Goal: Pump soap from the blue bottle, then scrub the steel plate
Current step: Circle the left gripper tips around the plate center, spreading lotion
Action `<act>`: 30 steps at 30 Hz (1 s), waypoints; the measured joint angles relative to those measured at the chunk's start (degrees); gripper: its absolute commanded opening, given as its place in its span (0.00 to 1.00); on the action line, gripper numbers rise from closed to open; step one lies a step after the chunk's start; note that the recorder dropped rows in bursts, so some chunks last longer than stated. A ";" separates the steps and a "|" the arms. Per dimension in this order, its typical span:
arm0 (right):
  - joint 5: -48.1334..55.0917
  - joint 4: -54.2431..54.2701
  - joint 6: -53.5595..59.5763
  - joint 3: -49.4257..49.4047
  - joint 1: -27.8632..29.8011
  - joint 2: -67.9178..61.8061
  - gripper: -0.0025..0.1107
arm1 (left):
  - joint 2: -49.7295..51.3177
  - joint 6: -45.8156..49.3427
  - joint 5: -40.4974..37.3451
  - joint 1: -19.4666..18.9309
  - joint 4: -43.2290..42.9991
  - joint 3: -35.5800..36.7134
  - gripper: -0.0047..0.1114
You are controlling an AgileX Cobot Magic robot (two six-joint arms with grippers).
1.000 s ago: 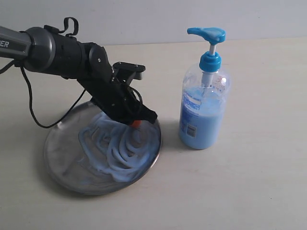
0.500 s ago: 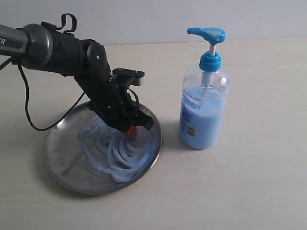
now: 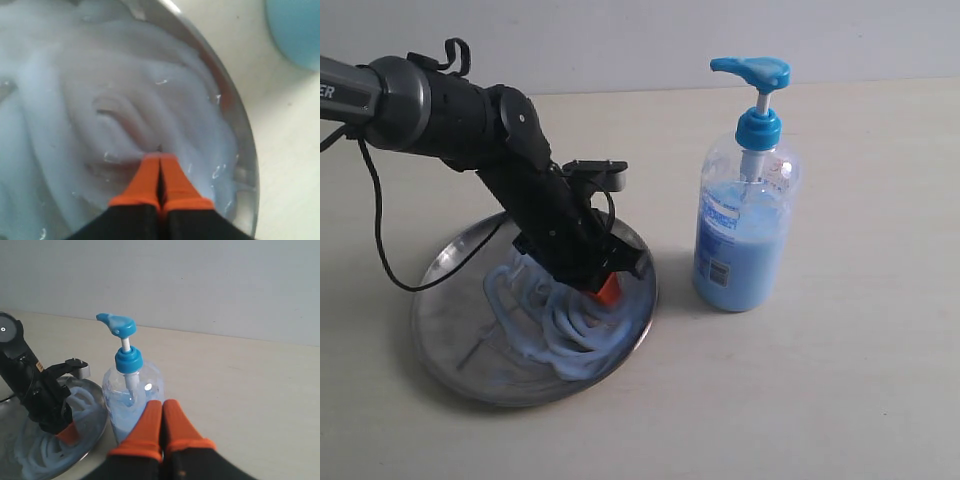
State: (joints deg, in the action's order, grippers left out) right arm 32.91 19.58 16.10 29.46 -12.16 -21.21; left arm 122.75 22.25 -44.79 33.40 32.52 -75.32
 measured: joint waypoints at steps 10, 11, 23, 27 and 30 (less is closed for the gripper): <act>0.00 0.11 0.00 0.00 0.00 0.00 0.02 | 0.22 1.13 6.33 0.19 2.94 0.13 0.04; 0.00 0.11 0.00 0.00 0.00 0.00 0.02 | 0.22 1.13 7.35 0.19 2.94 0.13 0.04; 0.00 0.11 0.00 0.00 0.00 0.00 0.02 | 0.32 -2.71 14.16 0.23 -5.48 0.13 0.04; 0.00 0.11 0.00 0.00 0.00 0.00 0.02 | 0.22 -4.29 12.98 0.23 -9.65 0.01 0.04; 0.00 0.11 0.00 0.00 0.00 0.00 0.02 | -0.01 -4.42 10.65 0.23 -10.14 0.01 0.04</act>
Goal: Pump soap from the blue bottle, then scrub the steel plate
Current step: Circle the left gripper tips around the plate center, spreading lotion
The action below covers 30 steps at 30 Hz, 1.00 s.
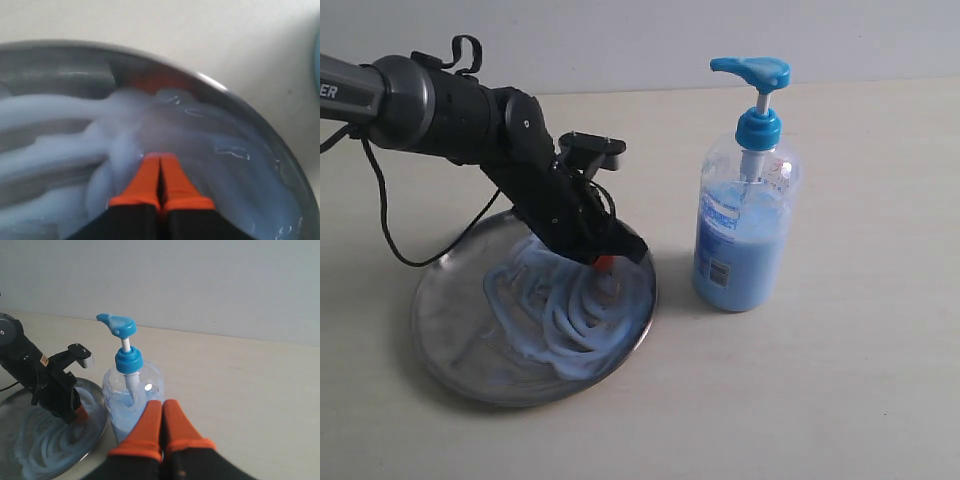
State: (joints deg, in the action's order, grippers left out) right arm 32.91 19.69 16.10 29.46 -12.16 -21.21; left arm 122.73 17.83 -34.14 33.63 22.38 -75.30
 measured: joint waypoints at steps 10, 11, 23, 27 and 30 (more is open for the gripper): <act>-0.09 0.00 0.00 0.00 0.00 0.00 0.02 | -0.12 2.35 -6.31 -0.12 5.99 -0.22 0.04; -0.09 0.00 0.00 0.00 0.00 0.00 0.02 | -0.12 2.98 -6.30 -0.12 7.43 -0.11 0.04; -0.09 0.00 0.00 0.00 0.00 0.00 0.02 | 0.22 4.14 -2.38 -0.12 12.83 0.11 0.04; -0.09 0.11 0.00 0.00 0.00 0.00 0.02 | 0.24 4.14 0.40 0.00 11.38 0.11 0.04; -0.09 0.09 0.00 0.00 0.00 0.00 0.02 | 0.24 3.78 1.25 0.00 9.53 0.11 0.04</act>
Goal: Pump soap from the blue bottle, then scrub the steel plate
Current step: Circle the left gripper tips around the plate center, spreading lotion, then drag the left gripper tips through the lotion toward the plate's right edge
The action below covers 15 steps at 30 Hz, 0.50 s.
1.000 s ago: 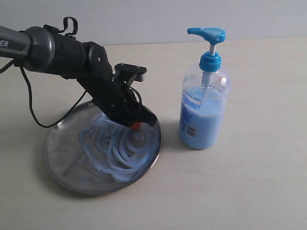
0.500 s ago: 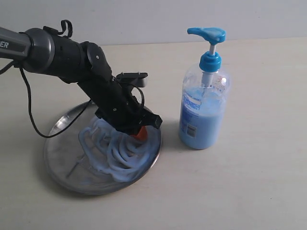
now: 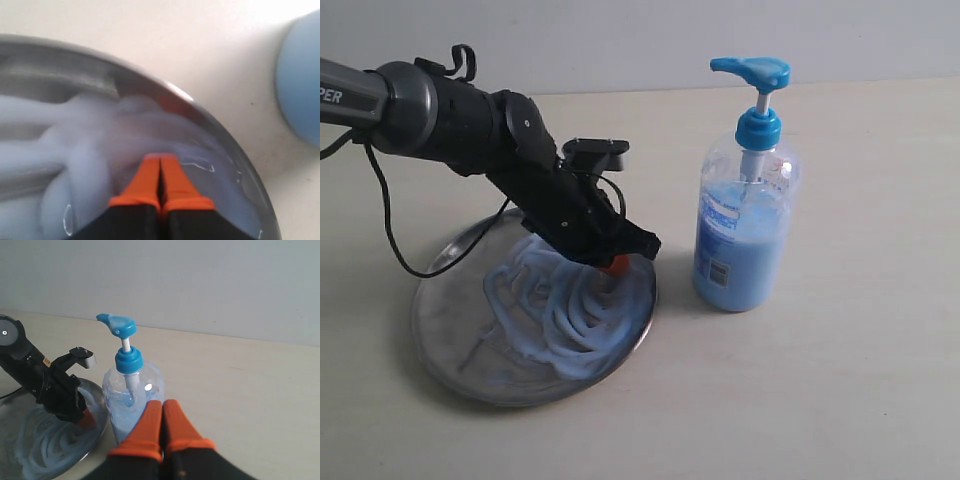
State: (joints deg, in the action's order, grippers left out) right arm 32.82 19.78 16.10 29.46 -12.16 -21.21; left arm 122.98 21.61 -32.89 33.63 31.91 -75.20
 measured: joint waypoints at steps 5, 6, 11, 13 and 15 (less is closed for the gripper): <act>0.00 0.00 0.00 0.00 0.00 0.00 0.02 | 0.00 -3.22 0.69 0.07 -4.46 0.00 0.04; 0.00 0.00 0.00 0.00 0.00 0.00 0.02 | 0.00 -3.81 0.69 0.23 -5.37 0.00 0.04; 0.00 0.00 0.00 0.00 0.00 0.00 0.02 | -0.11 -5.16 -0.08 0.22 -9.51 -0.10 0.04; 0.00 0.00 0.00 0.00 0.00 0.00 0.02 | -0.22 -5.38 -0.81 0.22 -10.35 -0.10 0.04; 0.00 0.00 0.00 0.00 0.00 0.00 0.02 | -0.22 -5.53 -1.66 0.22 -11.38 -0.31 0.04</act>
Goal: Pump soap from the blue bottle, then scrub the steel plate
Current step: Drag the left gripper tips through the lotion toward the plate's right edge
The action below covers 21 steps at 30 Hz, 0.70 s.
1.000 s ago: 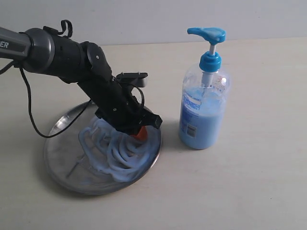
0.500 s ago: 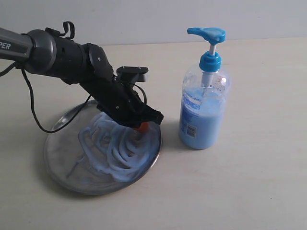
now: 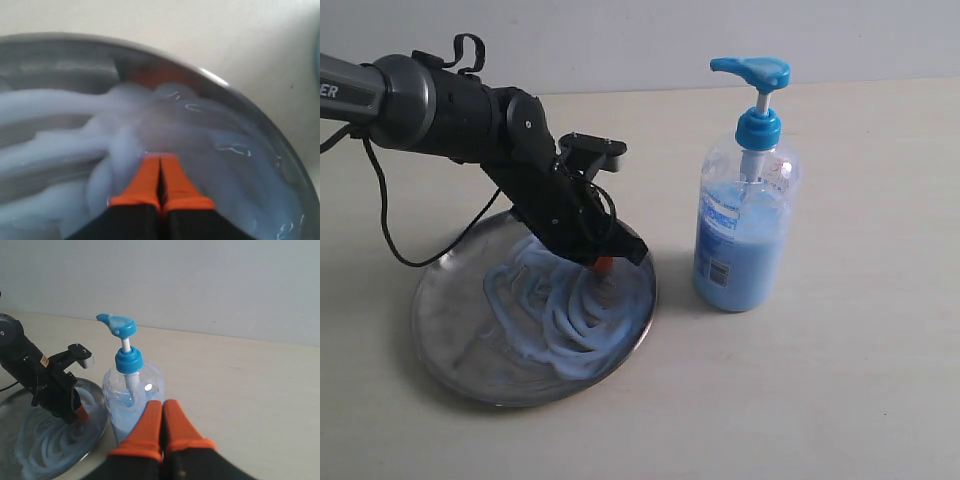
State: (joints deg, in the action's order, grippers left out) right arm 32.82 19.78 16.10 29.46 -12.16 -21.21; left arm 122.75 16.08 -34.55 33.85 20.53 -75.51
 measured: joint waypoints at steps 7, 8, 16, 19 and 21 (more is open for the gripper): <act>0.00 0.00 0.00 0.00 0.00 0.00 0.02 | -0.34 0.00 -4.44 0.00 -1.07 0.00 0.04; 0.00 0.00 0.00 0.00 0.00 0.00 0.02 | -0.34 0.00 -4.59 0.00 -1.07 0.00 0.04; 0.00 0.00 0.00 0.00 0.00 0.00 0.02 | -0.34 0.34 -8.56 0.00 -0.77 -0.33 0.04; 0.00 0.00 0.00 0.00 0.00 0.00 0.02 | -0.34 1.56 -10.08 0.00 0.48 -0.33 0.04; 0.00 0.00 0.00 0.00 0.00 0.00 0.02 | -0.34 3.08 -10.97 -0.24 2.12 -0.33 0.04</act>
State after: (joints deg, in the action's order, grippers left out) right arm 32.82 19.78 16.10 29.46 -12.16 -21.21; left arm 122.41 19.16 -45.51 33.60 22.65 -75.84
